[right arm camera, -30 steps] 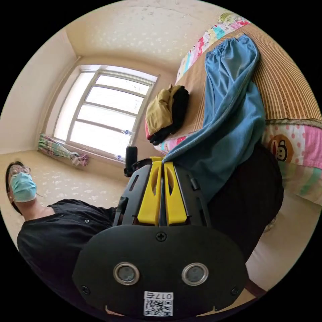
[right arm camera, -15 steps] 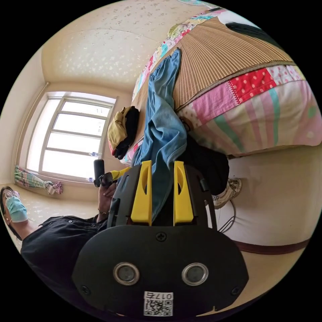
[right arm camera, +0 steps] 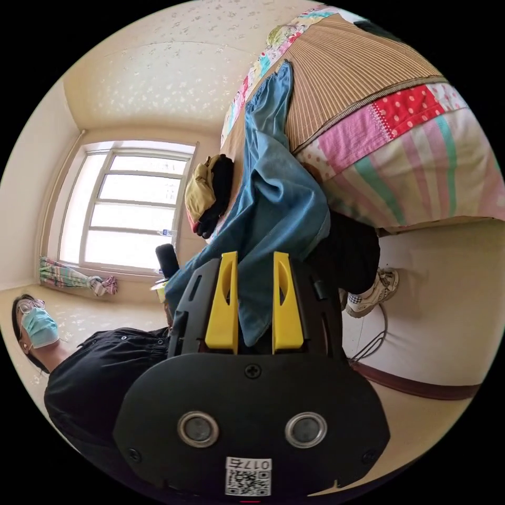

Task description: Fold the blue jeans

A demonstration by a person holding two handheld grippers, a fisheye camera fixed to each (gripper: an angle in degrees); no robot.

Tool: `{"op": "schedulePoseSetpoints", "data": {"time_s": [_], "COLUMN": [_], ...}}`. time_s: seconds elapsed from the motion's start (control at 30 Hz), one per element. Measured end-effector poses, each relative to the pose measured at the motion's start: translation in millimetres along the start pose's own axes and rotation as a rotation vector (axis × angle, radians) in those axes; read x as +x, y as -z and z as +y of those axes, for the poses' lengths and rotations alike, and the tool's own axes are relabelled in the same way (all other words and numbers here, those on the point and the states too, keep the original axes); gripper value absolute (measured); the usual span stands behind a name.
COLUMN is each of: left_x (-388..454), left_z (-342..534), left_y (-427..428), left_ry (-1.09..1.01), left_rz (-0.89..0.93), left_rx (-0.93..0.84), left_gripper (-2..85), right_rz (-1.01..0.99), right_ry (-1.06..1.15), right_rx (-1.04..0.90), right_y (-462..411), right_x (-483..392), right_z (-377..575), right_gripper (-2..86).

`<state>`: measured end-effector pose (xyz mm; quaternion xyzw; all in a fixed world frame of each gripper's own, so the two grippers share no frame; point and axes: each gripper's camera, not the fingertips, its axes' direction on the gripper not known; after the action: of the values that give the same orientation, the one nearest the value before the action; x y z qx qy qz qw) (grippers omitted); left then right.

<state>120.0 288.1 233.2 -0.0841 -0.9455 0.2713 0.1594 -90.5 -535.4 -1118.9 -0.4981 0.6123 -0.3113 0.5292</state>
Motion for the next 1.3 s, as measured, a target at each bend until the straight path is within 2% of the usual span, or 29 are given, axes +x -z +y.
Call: {"op": "schedulePoseSetpoints", "data": {"time_s": [0.07, 0.13, 0.23, 0.3, 0.37, 0.4, 0.53, 0.6, 0.73, 0.87, 0.93, 1.03, 1.1, 1.17, 1.23, 1.27, 1.3], "left_x": [14.4, 17.6, -2.2, -24.1, -22.6, -13.7, 29.9, 48.1, 22.2, 14.5, 16.0, 37.1, 68.5, 84.9, 88.7, 78.8, 64.3], "left_z": [13.3, 34.7, 81.3, 116.7, 130.7, 131.9, 107.2, 75.7, 44.7, 39.0, 37.7, 38.8, 48.9, 59.1, 67.4, 73.3, 82.9], "left_y": [47.0, 88.4, 138.2, 166.5, 176.2, 177.3, 148.3, 102.4, 27.8, -1.6, -1.9, 20.2, 68.8, 103.3, 127.2, 139.5, 151.9], "left_ry": [-0.073, -0.056, 0.196, 0.499, 0.565, 0.526, 0.309, 0.218, 0.354, 0.381, 0.365, 0.245, 0.102, 0.033, 0.044, 0.150, 0.310], "left_rz": [0.133, 0.151, -0.185, -0.541, -0.635, -0.609, -0.563, -0.608, -0.848, -1.010, -0.979, -0.769, -0.454, -0.303, -0.284, -0.358, -0.511], "left_rx": [0.069, 0.073, 0.007, -0.046, -0.036, 0.015, 0.142, 0.052, -0.231, -0.278, -0.299, -0.240, 0.002, 0.127, 0.139, 0.111, 0.096], "left_gripper": [-0.7, -0.4, 1.1, 8.5, 11.8, 12.3, 12.5, 12.2, 12.6, 4.7, 2.4, 0.5, 0.0, -0.2, -0.2, -0.2, -0.1], "right_rz": [0.017, -0.006, -0.020, 0.007, 0.021, 0.019, 0.003, -0.007, -0.095, -0.086, -0.051, -0.029, -0.054, -0.100, -0.131, -0.125, -0.108], "right_ry": [0.010, 0.019, 0.034, 0.042, 0.072, 0.106, 0.198, 0.197, 0.204, 0.198, 0.199, 0.203, 0.215, 0.229, 0.232, 0.229, 0.220], "right_rx": [-0.009, -0.039, -0.065, -0.081, -0.107, -0.132, -0.261, -0.291, -0.313, -0.329, -0.349, -0.370, -0.373, -0.384, -0.413, -0.420, -0.435], "right_y": [0.8, -2.4, -12.1, -21.6, -33.9, -44.3, -89.8, -105.6, -124.9, -130.2, -131.1, -130.9, -130.4, -132.6, -142.8, -146.4, -154.6], "right_x": [-4.1, -3.6, -4.4, -10.4, -22.4, -33.0, -64.3, -69.2, -74.4, -74.1, -73.1, -72.1, -73.3, -75.0, -75.6, -75.5, -75.5], "right_z": [3.2, 5.6, 5.4, 3.6, 1.3, -0.1, -4.7, -6.3, -4.2, 4.3, 11.3, 17.5, 19.8, 21.2, 21.8, 21.8, 21.8], "right_gripper": [9.2, 8.4, 7.5, 7.3, 7.2, 7.2, 7.0, 6.9, 6.7, 6.7, 6.7, 6.9, 7.1, 7.3, 7.4, 7.5, 7.7]}}
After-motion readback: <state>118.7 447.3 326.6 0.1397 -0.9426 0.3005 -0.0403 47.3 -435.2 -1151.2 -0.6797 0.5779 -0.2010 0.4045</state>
